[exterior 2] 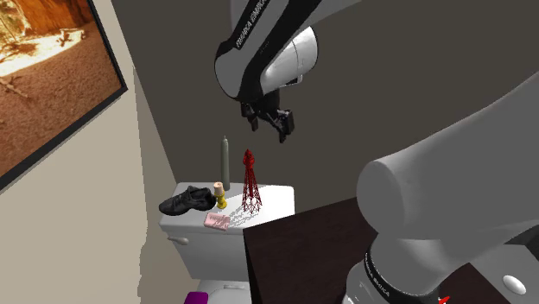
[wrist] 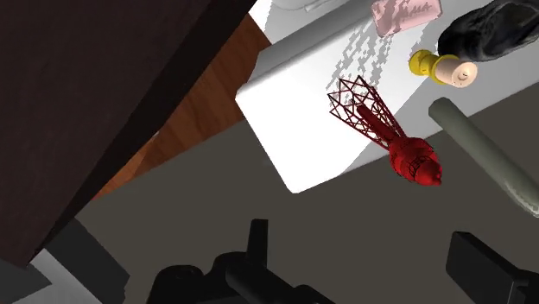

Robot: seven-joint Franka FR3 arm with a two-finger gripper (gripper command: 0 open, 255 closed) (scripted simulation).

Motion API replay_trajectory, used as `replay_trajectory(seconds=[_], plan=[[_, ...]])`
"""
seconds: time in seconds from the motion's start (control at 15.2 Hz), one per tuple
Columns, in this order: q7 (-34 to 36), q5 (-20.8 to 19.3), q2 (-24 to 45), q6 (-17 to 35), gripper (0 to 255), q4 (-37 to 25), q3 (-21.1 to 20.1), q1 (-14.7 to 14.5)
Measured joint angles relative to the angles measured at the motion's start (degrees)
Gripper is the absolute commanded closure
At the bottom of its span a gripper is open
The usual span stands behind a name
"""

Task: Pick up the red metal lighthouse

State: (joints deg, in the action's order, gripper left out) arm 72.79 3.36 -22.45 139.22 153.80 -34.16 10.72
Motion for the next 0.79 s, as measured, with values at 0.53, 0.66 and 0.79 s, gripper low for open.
replay_trajectory(seconds=[0.53,0.66,0.79], plan=[[42.31,-34.92,27.03,7.35,0,-11.80,-14.12,15.48],[51.76,-43.88,32.91,6.31,0,-15.16,-11.68,13.56],[55.83,-48.21,35.80,6.23,0,-16.51,-9.73,12.11]])
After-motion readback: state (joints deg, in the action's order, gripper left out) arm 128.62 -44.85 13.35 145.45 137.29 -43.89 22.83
